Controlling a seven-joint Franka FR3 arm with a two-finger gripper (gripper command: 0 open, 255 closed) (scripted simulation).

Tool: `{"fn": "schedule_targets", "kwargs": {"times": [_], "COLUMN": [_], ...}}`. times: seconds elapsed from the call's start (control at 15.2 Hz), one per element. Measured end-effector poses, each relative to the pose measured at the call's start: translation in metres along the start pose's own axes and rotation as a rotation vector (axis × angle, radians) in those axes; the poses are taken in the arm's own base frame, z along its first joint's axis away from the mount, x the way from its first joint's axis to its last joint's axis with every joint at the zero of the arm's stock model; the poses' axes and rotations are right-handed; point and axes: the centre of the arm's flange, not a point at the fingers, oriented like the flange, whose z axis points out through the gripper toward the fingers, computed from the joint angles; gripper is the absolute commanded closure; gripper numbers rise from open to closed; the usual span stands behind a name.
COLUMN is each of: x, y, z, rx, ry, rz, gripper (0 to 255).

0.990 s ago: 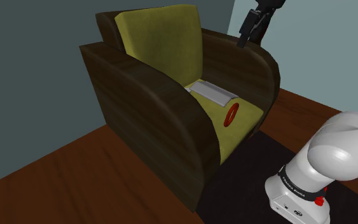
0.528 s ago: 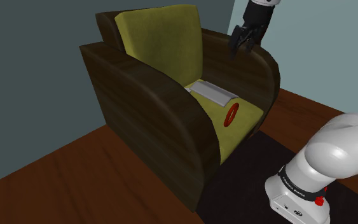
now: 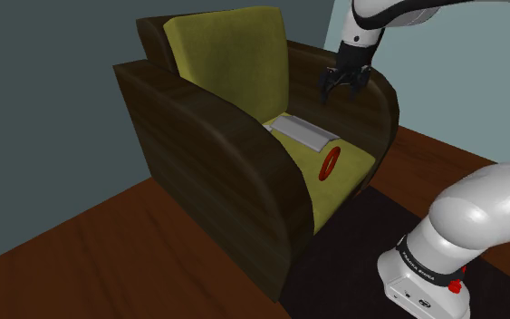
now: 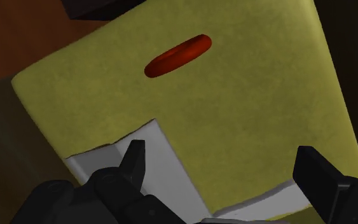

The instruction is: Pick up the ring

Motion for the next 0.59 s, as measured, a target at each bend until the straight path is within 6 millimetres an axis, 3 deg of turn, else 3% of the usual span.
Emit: {"fn": "schedule_targets", "kwargs": {"times": [0.26,0.59], "x": [0.016,0.023], "y": [0.025,0.058], "z": [0.048,0.109], "rx": [0.008,0.019], "ry": [-0.068,-0.152], "rz": [0.165,0.371], "gripper": [0,0]}}
